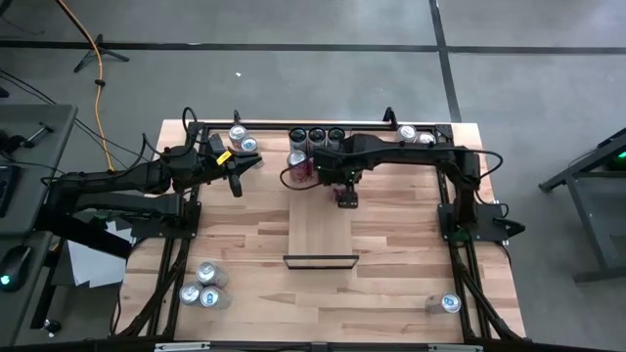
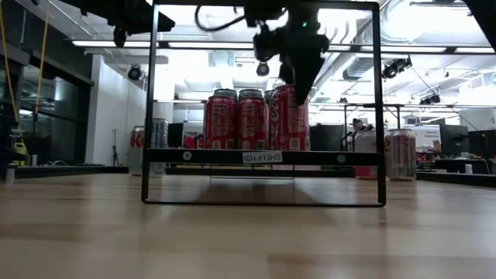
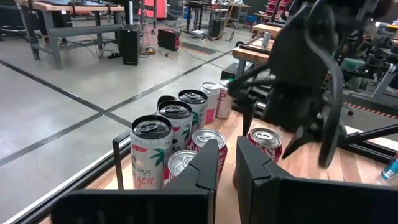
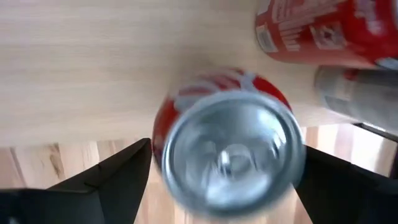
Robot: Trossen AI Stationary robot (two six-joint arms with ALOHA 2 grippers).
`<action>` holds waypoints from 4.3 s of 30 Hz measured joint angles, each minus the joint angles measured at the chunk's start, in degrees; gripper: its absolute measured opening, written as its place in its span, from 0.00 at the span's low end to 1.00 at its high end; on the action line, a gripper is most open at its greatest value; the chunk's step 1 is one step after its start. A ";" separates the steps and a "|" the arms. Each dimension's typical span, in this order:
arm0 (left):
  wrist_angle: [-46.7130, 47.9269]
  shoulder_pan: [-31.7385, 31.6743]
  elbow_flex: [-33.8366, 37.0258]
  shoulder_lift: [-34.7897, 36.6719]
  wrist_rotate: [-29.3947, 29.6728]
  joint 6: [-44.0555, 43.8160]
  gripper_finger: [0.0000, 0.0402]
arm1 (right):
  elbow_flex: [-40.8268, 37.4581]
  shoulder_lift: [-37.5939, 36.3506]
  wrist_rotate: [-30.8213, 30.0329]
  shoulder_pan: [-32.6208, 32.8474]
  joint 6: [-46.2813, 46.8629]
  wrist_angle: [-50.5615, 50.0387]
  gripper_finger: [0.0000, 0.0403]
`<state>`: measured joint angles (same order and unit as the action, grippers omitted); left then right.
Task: Place canned beverage on shelf
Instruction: Put the red-white soda can on the shelf aligned with the other red-white soda can
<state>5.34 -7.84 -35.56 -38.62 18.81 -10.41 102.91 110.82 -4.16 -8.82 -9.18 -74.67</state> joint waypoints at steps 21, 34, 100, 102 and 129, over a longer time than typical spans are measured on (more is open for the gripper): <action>0.01 -0.02 -0.01 0.01 -0.02 -1.39 0.01 | -35.55 -33.92 -1.31 0.86 27.29 14.66 0.86; 0.02 -0.02 0.00 -0.01 2.08 -1.42 0.01 | -70.16 -44.97 10.43 7.74 74.03 69.40 0.86; 1.03 -0.02 -0.01 -0.01 4.61 -1.42 0.01 | -71.01 -28.23 -4.46 3.09 83.85 99.38 0.00; 1.03 -0.02 -0.01 -0.01 4.61 -1.42 0.01 | -71.01 -28.23 -4.49 2.28 83.78 99.49 0.00; 1.14 -0.02 -0.01 -0.02 4.85 -1.42 0.01 | -71.01 -28.24 -8.94 -0.31 84.14 99.44 0.00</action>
<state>6.48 -7.86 -35.57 -38.64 23.66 -11.84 31.90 82.58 -13.10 -9.13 74.96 24.77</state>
